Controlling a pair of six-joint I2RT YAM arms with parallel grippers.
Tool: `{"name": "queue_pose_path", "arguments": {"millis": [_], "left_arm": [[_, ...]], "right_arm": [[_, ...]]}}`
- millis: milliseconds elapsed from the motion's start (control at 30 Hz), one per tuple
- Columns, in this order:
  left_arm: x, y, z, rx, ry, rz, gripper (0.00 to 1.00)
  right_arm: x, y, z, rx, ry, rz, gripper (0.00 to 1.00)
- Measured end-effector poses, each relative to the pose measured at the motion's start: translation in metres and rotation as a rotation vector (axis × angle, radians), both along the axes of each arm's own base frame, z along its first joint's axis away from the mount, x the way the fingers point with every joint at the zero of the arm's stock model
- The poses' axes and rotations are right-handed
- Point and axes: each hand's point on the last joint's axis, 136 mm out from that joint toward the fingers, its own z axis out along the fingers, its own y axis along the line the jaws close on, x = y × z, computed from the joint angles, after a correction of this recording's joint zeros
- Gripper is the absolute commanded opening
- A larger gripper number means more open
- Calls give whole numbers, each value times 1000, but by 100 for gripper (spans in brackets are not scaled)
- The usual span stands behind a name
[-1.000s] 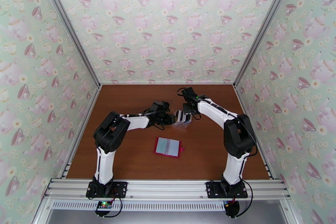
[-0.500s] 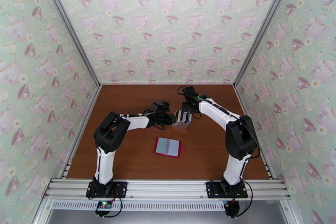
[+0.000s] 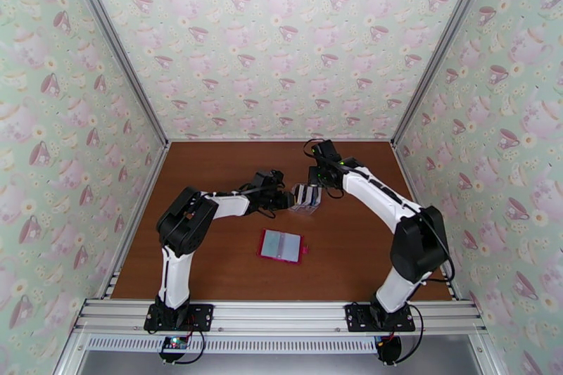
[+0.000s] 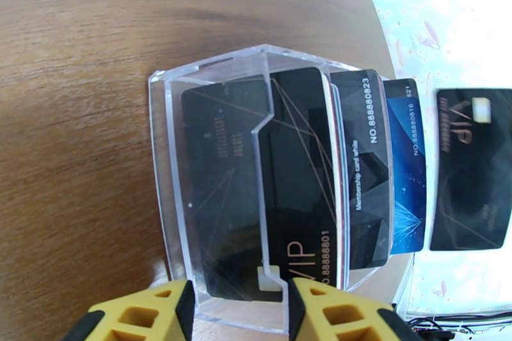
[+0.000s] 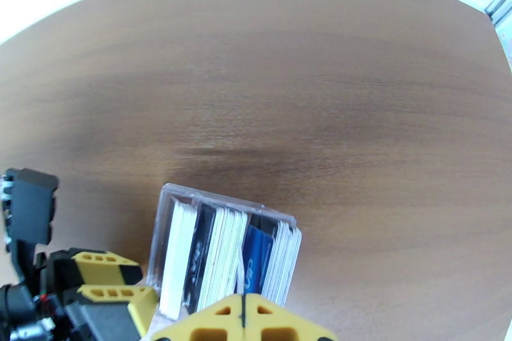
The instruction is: Put the credit cards into the card holder
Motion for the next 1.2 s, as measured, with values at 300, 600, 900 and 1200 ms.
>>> {"name": "queue_pose_path", "arguments": {"millis": [300,600,900,1200], "left_arm": [[-4,0,3,9,8,-2,45],[-9,1,29,0,-12,-5,45],[-12,9,70,-11,-80,18,46],[-60,40,77,102,-111,2,46]], "right_arm": [[-34,-5,11,101,-17,-7,0],[-76,-2,22,281,-41,-8,0],[-106,7,29,454,-54,0,0],[-137,33,-7,616,10,28,0]]}}
